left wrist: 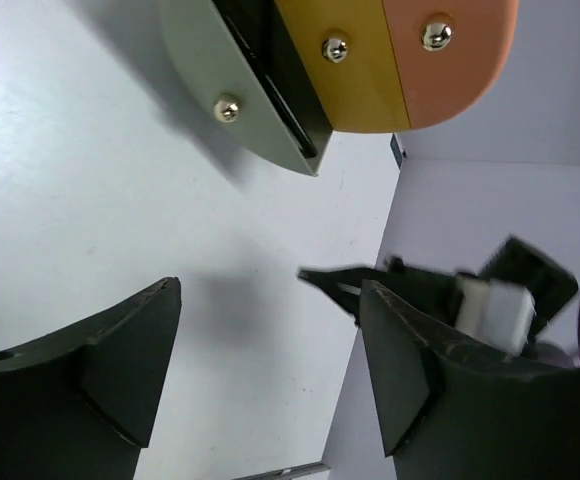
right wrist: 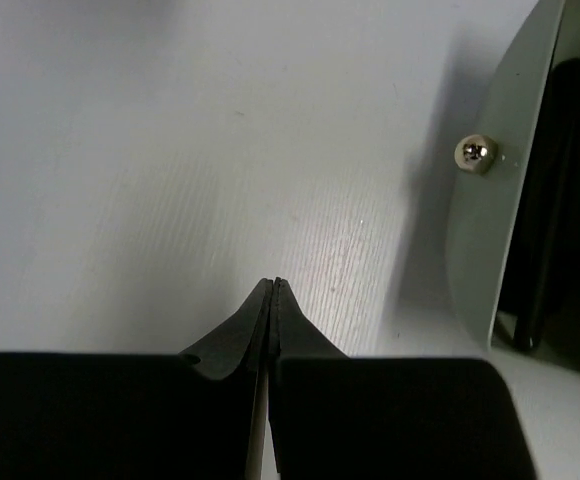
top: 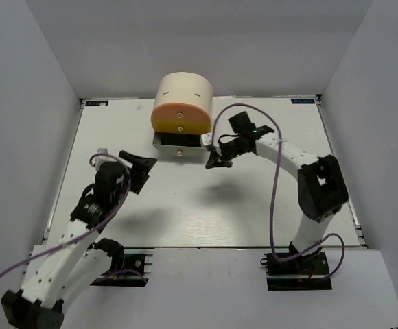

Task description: Organize the makeup

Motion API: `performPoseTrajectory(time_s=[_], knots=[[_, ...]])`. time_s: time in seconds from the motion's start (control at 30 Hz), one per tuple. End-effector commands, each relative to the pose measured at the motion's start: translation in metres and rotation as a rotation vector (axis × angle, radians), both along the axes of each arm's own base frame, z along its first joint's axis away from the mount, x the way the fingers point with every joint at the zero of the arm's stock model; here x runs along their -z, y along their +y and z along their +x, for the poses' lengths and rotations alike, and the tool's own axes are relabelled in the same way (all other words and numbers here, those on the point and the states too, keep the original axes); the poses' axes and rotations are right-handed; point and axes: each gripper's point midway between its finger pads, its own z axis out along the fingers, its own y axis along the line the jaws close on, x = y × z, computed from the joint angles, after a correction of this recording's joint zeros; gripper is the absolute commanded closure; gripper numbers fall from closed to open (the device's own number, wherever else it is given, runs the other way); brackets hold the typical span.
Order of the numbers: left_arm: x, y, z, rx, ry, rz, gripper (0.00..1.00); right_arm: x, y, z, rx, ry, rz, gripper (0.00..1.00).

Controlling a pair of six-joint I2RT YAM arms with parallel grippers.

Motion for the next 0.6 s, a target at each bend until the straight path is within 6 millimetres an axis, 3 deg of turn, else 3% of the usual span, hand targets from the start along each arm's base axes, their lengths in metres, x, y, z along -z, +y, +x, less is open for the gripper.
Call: performPoseTrajectory(time_s=[0.0,0.03,0.07,0.1,0.13,0.23,0.43,0.47,0.57], knots=[[0.02,0.031,-0.033,-0.061,0.022,0.071,0.17,0.005,0.034,0.029,0.054,-0.069,-0.077,1.0],[0.021,0.035,-0.039,-0.073,0.018,0.066,0.15,0.016,0.042,0.036,0.072,-0.056,-0.101,1.0],[0.028,0.041,-0.046,-0.084,0.029,0.072,0.14,0.014,0.048,0.049,0.116,-0.096,-0.123,1.0],[0.019,0.046,-0.05,-0.107,-0.008,0.054,0.09,0.019,0.053,0.053,0.159,-0.085,-0.136,1.0],[0.02,0.049,-0.054,-0.116,-0.013,0.052,0.07,0.017,0.062,0.071,0.217,-0.161,-0.127,1.0],[0.028,0.057,-0.062,-0.142,0.005,0.05,0.07,0.027,0.071,0.093,0.358,-0.239,-0.136,1.0],[0.037,0.057,-0.064,-0.144,0.036,0.055,0.06,0.041,0.075,0.124,0.534,-0.314,-0.183,1.0],[0.038,0.057,-0.064,-0.144,0.04,0.057,0.06,0.033,0.081,0.133,0.572,-0.35,-0.14,1.0],[0.041,0.056,-0.063,-0.139,0.051,0.062,0.06,0.039,0.08,0.135,0.611,-0.381,-0.146,1.0]])
